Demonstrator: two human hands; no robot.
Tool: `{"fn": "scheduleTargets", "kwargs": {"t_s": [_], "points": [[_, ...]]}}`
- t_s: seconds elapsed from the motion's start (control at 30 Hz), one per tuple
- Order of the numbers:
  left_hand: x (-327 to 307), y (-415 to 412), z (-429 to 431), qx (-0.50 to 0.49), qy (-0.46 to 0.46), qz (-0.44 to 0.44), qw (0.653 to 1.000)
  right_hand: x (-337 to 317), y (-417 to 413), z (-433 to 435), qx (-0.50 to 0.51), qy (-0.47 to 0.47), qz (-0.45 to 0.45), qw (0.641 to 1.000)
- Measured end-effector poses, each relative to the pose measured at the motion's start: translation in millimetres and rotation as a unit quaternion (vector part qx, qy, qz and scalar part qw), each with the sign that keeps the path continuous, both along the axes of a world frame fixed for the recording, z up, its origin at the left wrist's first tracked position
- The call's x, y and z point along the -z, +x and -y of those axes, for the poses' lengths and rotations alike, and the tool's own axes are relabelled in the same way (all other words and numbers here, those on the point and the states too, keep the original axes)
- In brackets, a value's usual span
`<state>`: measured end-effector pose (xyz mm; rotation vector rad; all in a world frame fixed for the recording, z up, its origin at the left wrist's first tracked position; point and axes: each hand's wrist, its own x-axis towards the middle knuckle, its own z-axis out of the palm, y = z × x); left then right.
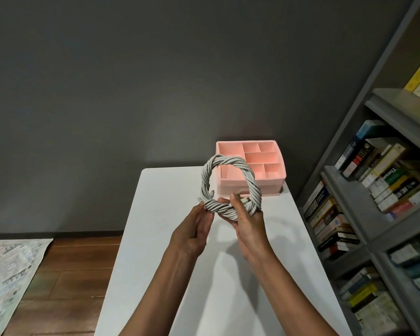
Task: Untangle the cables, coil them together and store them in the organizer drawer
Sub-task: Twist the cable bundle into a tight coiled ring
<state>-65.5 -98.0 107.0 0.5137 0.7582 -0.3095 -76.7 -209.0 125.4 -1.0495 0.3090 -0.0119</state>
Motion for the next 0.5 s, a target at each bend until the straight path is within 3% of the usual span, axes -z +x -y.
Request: {"fn": "scheduleTargets", "kwargs": {"t_s": [0.2, 0.5], "points": [[-11.1, -3.4, 0.1, 0.025, 0.05, -0.008, 0.998, 7.8, -2.3, 3.0, -0.01, -0.022, -0.018, 1.0], [-22.0, 3.1, -5.4, 0.073, 0.149, 0.133, 0.977, 6.7, 6.5, 8.0, -0.027, -0.039, -0.024, 0.999]]}}
